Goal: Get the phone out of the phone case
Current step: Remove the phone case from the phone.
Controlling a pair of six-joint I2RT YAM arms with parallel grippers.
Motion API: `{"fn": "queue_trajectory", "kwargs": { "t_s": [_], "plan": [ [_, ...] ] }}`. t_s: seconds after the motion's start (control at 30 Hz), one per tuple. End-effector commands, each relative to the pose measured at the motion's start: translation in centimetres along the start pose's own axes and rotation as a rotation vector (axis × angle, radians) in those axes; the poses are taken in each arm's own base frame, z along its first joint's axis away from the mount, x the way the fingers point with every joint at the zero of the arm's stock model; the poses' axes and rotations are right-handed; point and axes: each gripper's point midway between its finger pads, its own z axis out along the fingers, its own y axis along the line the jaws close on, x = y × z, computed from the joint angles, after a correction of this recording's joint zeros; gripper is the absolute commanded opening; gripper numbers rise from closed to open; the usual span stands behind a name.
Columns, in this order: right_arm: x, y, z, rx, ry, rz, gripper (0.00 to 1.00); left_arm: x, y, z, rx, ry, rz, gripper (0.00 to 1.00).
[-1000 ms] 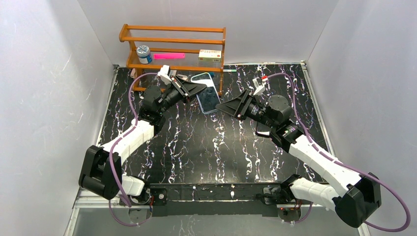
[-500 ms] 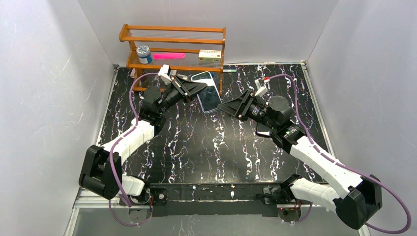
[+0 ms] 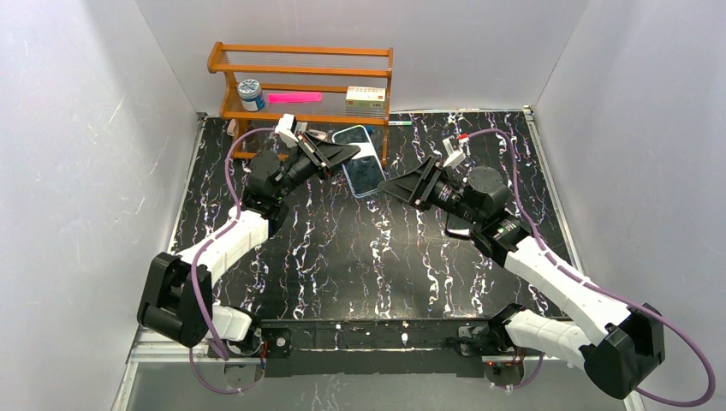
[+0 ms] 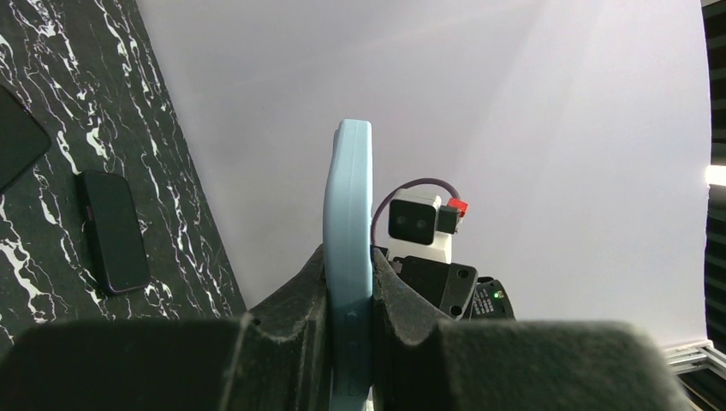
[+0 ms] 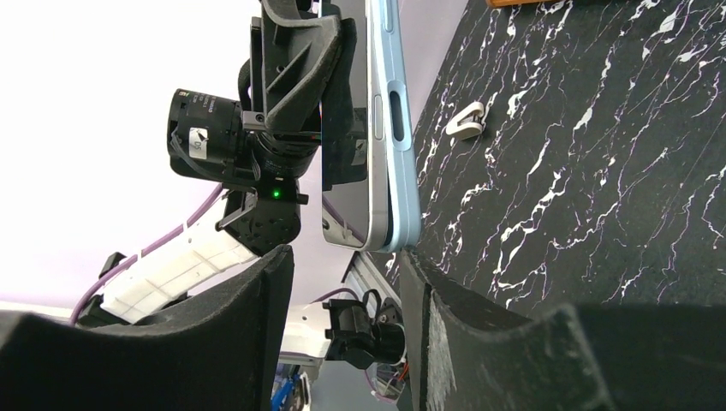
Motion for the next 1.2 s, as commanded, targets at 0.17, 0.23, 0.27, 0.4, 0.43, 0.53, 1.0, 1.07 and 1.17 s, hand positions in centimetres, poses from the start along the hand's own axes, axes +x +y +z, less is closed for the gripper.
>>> {"fn": "queue_trajectory", "kwargs": {
  "t_s": [0.17, 0.23, 0.27, 0.4, 0.43, 0.53, 1.0, 1.07, 1.17],
  "plan": [
    [-2.1, 4.4, -0.8, -0.114, -0.057, -0.033, 0.56, 0.3, -3.0, -0.4, 0.100, 0.008, 0.058, 0.00],
    [-2.1, 4.4, -0.8, -0.112, -0.057, -0.031, 0.57, 0.3, -3.0, -0.5, 0.100, 0.008, 0.059, 0.00],
    [-2.1, 4.4, -0.8, -0.114, -0.055, -0.032, 0.56, 0.4, -3.0, -0.5, 0.099, 0.008, 0.060, 0.00],
    [-2.0, 4.4, -0.8, -0.113, -0.051, -0.030, 0.57, 0.3, -2.9, -0.5, 0.096, 0.003, 0.061, 0.00],
    [-2.0, 4.4, -0.9, -0.113, -0.054, -0.031, 0.57, 0.3, -2.8, -0.4, 0.095, 0.003, 0.060, 0.00],
    [-2.1, 4.7, -1.1, -0.125, -0.056, -0.036, 0.60, 0.4, -2.5, -0.4, 0.091, 0.009, 0.060, 0.00],
    [-2.5, 5.2, -0.9, -0.140, -0.055, -0.016, 0.60, 0.6, -2.2, -0.5, 0.083, 0.016, 0.057, 0.00],
    [-2.4, 5.1, -0.8, -0.138, -0.051, -0.012, 0.60, 0.5, -2.2, -0.5, 0.084, 0.016, 0.057, 0.00],
    [-2.1, 4.2, -0.6, -0.119, -0.044, -0.001, 0.60, 0.5, -2.6, -0.5, 0.091, 0.018, 0.055, 0.00]
  ]
}}
